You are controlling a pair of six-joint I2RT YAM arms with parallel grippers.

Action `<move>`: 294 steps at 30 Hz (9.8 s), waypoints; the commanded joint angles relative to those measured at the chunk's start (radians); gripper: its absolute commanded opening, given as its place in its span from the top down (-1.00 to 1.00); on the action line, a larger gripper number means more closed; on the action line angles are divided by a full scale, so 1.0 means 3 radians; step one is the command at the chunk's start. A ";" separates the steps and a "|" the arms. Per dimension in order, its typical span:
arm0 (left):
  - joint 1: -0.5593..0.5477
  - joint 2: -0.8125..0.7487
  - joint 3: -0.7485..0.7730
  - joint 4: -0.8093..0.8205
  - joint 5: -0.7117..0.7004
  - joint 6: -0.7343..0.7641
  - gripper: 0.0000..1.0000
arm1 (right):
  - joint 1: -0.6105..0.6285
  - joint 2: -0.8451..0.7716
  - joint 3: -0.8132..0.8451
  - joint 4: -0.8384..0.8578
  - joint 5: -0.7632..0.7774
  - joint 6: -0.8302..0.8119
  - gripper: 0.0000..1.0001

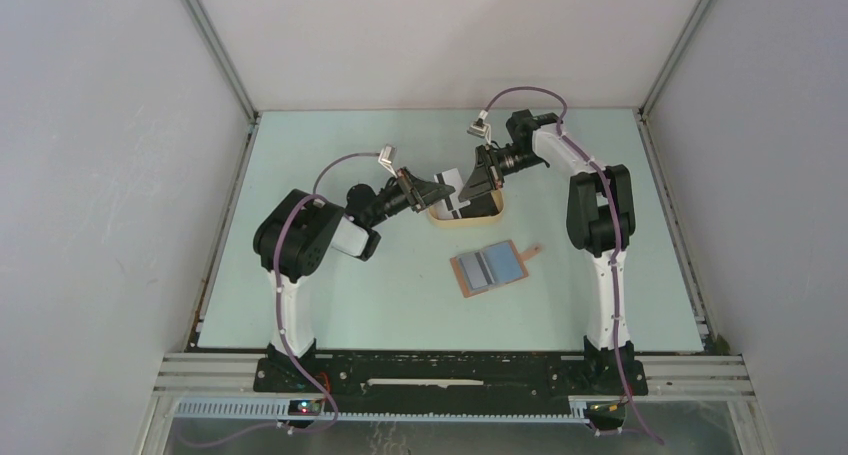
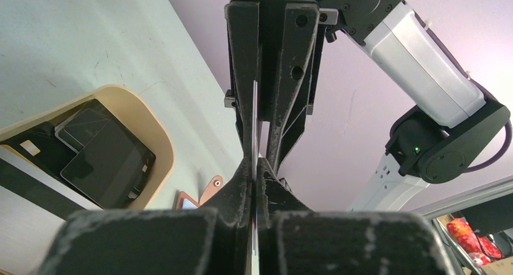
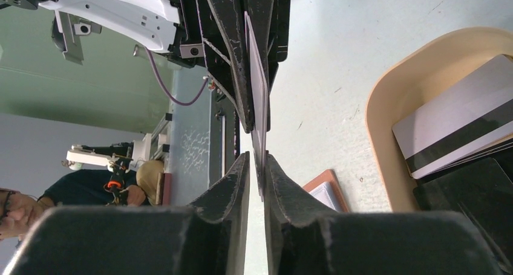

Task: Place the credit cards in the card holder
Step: Place the credit card at the center of the board, then place the credit card in the storage box, then move the credit card to the center of the board.

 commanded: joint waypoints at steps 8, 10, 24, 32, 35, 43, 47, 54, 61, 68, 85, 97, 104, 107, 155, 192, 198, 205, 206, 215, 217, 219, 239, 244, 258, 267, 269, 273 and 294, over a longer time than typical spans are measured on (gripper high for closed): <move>0.0038 -0.0200 -0.0034 0.0128 -0.0135 0.0135 0.31 | 0.0081 -0.0093 -0.0016 0.0432 0.0246 0.0544 1.00; 0.0044 -0.0202 -0.0051 0.0128 -0.0152 0.0134 0.20 | 0.0081 -0.0210 -0.0161 0.0721 0.0425 0.0787 1.00; 0.0039 -0.0147 0.0004 0.0123 -0.0101 0.0072 0.20 | 0.0102 -0.0691 -0.0658 0.1630 0.1333 0.1571 1.00; 0.0024 -0.0125 0.0042 0.0123 -0.0073 0.0055 0.28 | 0.0150 -0.0772 -0.0716 0.1743 0.1684 0.1712 1.00; 0.0019 -0.0108 0.0064 0.0123 -0.0045 0.0049 0.43 | 0.0152 -0.0783 -0.0716 0.1754 0.1696 0.1728 1.00; 0.0014 -0.0150 0.0060 0.0128 0.0032 0.0095 1.00 | 0.0021 -0.0729 -0.0645 0.1582 0.1131 0.1462 0.78; 0.0014 -0.0188 0.0038 0.0128 0.0058 0.0127 1.00 | -0.0124 -0.0719 -0.0540 0.1283 0.0767 0.1102 0.31; -0.0001 -0.0207 0.0043 0.0134 0.0102 0.0136 1.00 | -0.0206 -0.0733 -0.0506 0.1038 0.0627 0.0767 0.08; -0.0017 -0.0206 0.0058 0.0133 0.0130 0.0139 1.00 | -0.0145 -0.0609 -0.0434 0.0901 0.0632 0.0670 0.05; -0.0022 -0.0207 0.0061 0.0134 0.0143 0.0141 1.00 | -0.0029 -0.0539 -0.0373 0.0815 0.0704 0.0618 0.03; -0.0022 -0.0212 0.0063 0.0133 0.0143 0.0141 1.00 | -0.0067 -0.0497 -0.0366 0.0783 0.0760 0.0568 0.23; -0.0022 -0.0212 0.0068 0.0138 0.0161 0.0140 1.00 | -0.0068 -0.0440 -0.0354 0.0764 0.0765 0.0562 0.27; -0.0022 -0.0203 0.0072 0.0138 0.0150 0.0139 1.00 | -0.0042 -0.0427 -0.0351 0.0762 0.0776 0.0575 0.28; -0.0022 -0.0201 0.0073 0.0138 0.0140 0.0140 1.00 | -0.0010 -0.0429 -0.0355 0.0784 0.0833 0.0601 0.28; -0.0012 -0.0094 0.0169 0.0143 0.0182 -0.0011 0.92 | 0.0046 -0.0145 -0.0620 0.1471 -0.0150 0.1441 0.97; 0.0031 -0.0033 0.0353 -0.0619 -0.0112 0.0236 0.42 | -0.0189 -0.0118 -0.0503 0.1468 0.0146 0.1348 1.00; 0.0088 -0.0448 0.0076 -0.0888 -0.0261 0.0482 0.30 | -0.0235 -0.0185 -0.0508 0.1385 0.0122 0.1232 1.00; 0.0099 -0.1016 -0.0095 -0.1721 -0.0442 0.1019 0.22 | -0.0241 -0.0243 -0.0501 0.1298 0.0094 0.1104 1.00; 0.0099 -0.1079 -0.0122 -0.1811 -0.0458 0.1064 0.21 | -0.0246 -0.0270 -0.0502 0.1272 0.0114 0.1066 1.00; 0.0086 -0.1936 -0.0356 -0.2629 -0.0818 0.1658 0.18 | -0.0261 -0.0539 -0.0532 0.1090 0.0541 0.0654 1.00; 0.0060 -0.2173 -0.0400 -0.2892 -0.0930 0.1829 0.18 | -0.0259 -0.0626 -0.0578 0.1100 0.0686 0.0575 1.00; 0.0016 -0.2402 -0.0398 -0.3213 -0.1087 0.2032 0.17 | -0.0262 -0.0712 -0.0617 0.1101 0.0813 0.0500 1.00; -0.0071 -0.4192 -0.1026 -0.4285 -0.2076 0.2515 -0.25 | 0.0203 -0.1114 -0.0928 0.1237 0.2446 -0.0040 1.00; -0.0044 -0.4472 -0.1299 -0.4331 -0.2083 0.2269 -0.95 | 0.0352 -0.1122 -0.0904 0.1274 0.2700 -0.0091 1.00; -0.0032 -0.4436 -0.1485 -0.4194 -0.1551 0.1820 -0.90 | 0.0369 -0.0779 -0.0557 0.1058 0.3035 0.0047 0.41; -0.0076 -0.4220 -0.1509 -0.4244 -0.1213 0.1427 -0.36 | 0.0192 -0.1625 -0.0895 0.1128 0.2358 -0.0018 0.14; -0.0142 -0.4246 -0.1501 -0.4315 -0.1277 0.1409 -0.25 | 0.0192 -0.1863 -0.1153 0.1145 0.1767 -0.0227 0.15; -0.0478 -0.4257 -0.1298 -0.4785 -0.1762 0.1506 -0.21 | 0.0333 -0.2173 -0.1892 0.1117 0.0885 -0.1426 0.15; -0.1094 -0.4421 -0.1348 -0.5358 -0.2576 0.0850 -0.03 | 0.1162 -0.1007 -0.1411 0.1277 0.2366 -0.2016 -0.08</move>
